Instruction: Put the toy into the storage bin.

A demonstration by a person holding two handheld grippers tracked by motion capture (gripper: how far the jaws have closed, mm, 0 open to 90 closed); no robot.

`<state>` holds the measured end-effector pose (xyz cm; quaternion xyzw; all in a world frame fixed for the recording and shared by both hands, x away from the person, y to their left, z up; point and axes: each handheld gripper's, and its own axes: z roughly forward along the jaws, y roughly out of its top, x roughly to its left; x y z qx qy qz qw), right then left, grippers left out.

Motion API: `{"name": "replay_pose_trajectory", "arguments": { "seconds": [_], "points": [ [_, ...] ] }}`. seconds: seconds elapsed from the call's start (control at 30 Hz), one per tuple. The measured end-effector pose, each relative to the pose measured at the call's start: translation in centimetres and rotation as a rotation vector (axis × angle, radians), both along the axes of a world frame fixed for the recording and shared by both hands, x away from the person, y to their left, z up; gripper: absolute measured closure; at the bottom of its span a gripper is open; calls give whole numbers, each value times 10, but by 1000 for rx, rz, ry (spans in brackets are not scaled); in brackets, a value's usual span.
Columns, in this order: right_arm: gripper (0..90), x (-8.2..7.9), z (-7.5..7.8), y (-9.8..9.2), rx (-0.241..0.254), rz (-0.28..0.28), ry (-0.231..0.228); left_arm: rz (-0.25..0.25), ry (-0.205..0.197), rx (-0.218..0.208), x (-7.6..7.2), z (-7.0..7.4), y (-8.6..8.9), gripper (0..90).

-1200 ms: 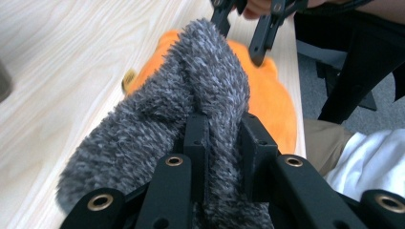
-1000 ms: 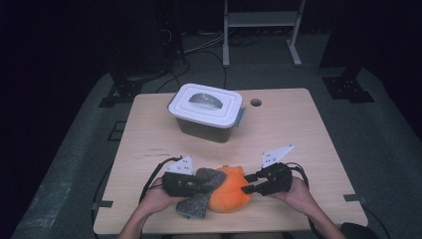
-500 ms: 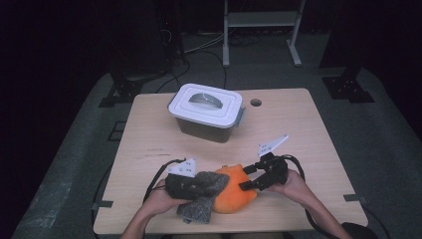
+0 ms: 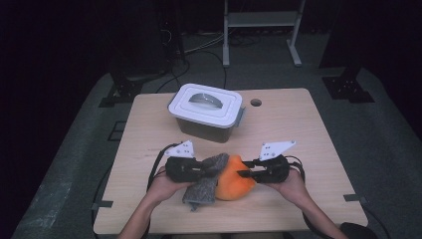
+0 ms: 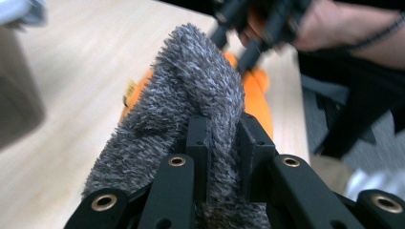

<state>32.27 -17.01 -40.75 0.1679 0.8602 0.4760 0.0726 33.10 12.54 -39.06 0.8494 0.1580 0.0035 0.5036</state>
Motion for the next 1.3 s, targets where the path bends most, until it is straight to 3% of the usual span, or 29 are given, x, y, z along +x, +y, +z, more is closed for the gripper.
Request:
{"name": "replay_pose_trajectory", "arguments": {
  "seconds": [0.1, 0.17, 0.27, 0.33, 0.47, 0.53, 0.57, 0.6, 0.63, 0.67, 0.77, 0.87, 1.0, 1.07, 1.3],
  "points": [
    [639, -2, -4, 0, 1, 30, -10, -4, 27, 18, 3, -9, -8, 772],
    [565, -3, -7, -5, 2, 45, 5, -23, 52, 14, 1, -16, -11, 772],
    [417, 0, -11, -16, 27, 55, 104, -49, 63, 8, -7, -24, -16, 773],
    [298, 4, -9, -23, 50, 20, 181, -74, 65, 8, -14, -25, -18, 774],
    [245, 7, -9, -24, 48, 10, 248, -107, 58, 19, -26, -25, -22, 774],
    [235, 5, -13, -14, 14, 35, 264, -135, 47, 33, -32, -26, -26, 773],
    [241, 4, -15, -9, 0, 41, 257, -134, 39, 42, -33, -26, -27, 772],
    [365, 3, -17, -6, -1, 39, 227, -129, 33, 41, -33, -24, -25, 773],
    [365, 3, -17, -6, -1, 39, 227, -125, 38, 34, -32, -23, -23, 773],
    [431, 3, -17, -7, 1, 44, 220, -117, 41, 21, -29, -20, -19, 773],
    [534, 2, -14, -9, -5, 69, 160, -91, 22, 4, -25, -11, -13, 773],
    [553, -2, -10, -6, -4, 92, 95, -68, 8, -33, -18, 1, -10, 773],
    [556, -8, -8, -1, -7, 124, 23, -61, 4, -19, -10, 4, -14, 773],
    [557, -8, -10, -4, -10, 133, 11, -55, 14, -13, -8, -2, -14, 773],
    [522, -9, -20, -24, -6, 130, 44, -23, 84, -11, -8, -25, 5, 773]
  ]
}}
